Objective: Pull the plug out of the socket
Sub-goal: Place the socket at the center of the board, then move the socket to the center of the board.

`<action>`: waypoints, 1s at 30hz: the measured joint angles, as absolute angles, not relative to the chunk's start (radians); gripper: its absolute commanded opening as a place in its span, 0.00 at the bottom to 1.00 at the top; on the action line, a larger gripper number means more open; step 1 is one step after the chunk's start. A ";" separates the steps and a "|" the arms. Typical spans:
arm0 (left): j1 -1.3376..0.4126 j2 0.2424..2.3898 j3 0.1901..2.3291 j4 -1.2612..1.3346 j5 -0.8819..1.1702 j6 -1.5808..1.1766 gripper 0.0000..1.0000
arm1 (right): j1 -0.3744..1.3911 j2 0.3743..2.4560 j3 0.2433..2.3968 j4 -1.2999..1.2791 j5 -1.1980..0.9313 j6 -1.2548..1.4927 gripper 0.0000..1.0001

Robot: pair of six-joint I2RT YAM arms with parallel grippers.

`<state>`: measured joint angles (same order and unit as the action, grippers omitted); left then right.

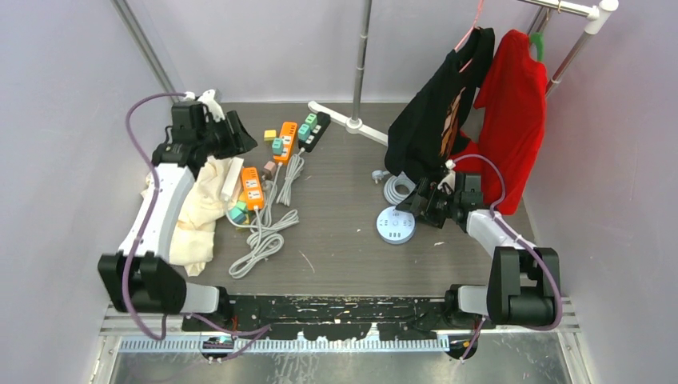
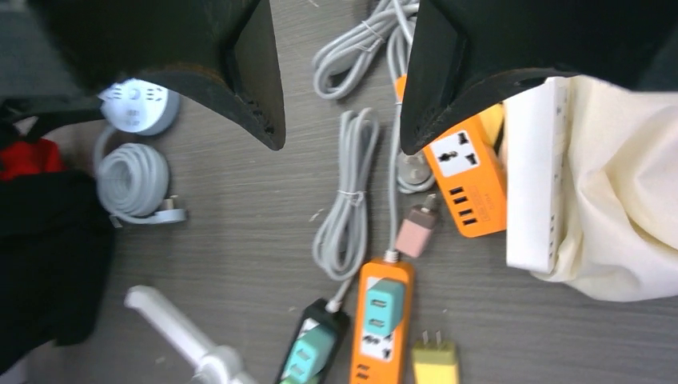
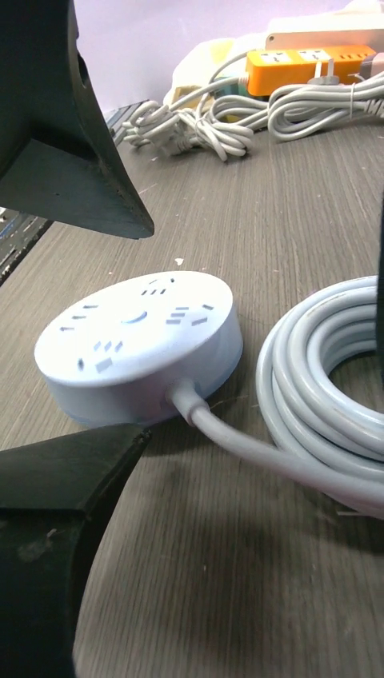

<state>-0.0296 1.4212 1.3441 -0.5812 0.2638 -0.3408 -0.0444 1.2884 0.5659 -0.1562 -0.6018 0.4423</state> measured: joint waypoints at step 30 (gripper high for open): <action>-0.026 1.063 0.700 0.056 0.554 -0.966 0.88 | -0.094 1.219 0.746 -0.496 -0.663 0.046 0.93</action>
<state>-0.0257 1.0626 0.6998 0.0559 0.5545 -0.9665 -0.0940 1.2190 0.7456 -0.4961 -0.6628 0.0460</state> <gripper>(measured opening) 0.883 0.930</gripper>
